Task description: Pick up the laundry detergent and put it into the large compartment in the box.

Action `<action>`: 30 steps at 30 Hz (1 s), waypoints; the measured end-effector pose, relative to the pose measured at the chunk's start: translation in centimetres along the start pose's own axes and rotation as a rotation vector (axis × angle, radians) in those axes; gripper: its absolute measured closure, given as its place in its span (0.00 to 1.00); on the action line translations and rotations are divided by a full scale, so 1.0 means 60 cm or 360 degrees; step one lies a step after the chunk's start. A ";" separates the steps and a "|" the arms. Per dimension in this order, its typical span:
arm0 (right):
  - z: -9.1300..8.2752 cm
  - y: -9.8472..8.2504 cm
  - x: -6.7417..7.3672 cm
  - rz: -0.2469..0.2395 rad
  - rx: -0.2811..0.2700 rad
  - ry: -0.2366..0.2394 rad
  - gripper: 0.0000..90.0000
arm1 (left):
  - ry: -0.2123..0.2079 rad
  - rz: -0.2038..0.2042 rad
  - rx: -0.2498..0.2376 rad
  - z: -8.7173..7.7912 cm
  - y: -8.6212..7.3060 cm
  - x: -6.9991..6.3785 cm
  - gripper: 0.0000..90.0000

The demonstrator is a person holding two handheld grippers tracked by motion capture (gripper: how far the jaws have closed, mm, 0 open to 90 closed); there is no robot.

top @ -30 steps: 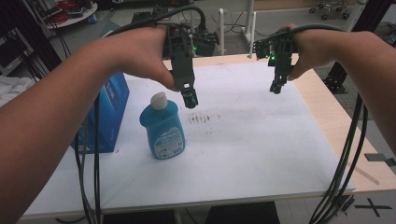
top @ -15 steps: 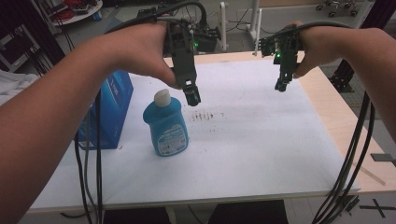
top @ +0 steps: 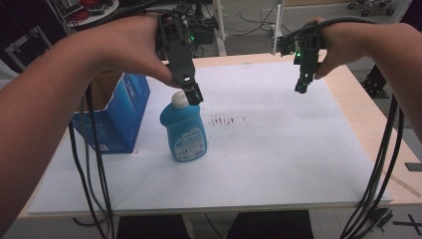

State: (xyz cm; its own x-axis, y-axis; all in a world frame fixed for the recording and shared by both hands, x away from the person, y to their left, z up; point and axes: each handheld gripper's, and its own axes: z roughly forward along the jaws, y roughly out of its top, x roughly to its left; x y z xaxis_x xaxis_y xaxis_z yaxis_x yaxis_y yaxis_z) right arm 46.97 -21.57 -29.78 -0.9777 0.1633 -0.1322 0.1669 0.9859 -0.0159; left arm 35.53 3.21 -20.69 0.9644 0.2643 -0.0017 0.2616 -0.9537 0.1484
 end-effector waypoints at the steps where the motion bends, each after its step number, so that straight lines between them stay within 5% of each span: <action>1: 0.000 0.003 0.001 0.0007 0.0000 0.0002 0.03 | 0.0002 -0.0008 0.0000 0.000 -0.004 0.000 0.02; 16: 0.002 0.020 0.002 -0.0009 0.0020 -0.0006 0.03 | -0.0021 -0.0132 0.0002 0.026 -0.063 0.019 0.02; 30: 0.005 0.020 0.000 -0.0001 0.0044 0.0000 0.03 | -0.0054 -0.0135 -0.0013 0.076 -0.071 0.033 0.02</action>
State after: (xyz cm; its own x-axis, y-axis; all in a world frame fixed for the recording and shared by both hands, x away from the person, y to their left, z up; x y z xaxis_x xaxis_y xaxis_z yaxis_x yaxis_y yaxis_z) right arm 47.23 -20.43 -30.10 -0.9778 0.1626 -0.1321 0.1696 0.9845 -0.0436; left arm 36.49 7.15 -25.83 0.9396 0.3389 -0.0478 0.3421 -0.9269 0.1543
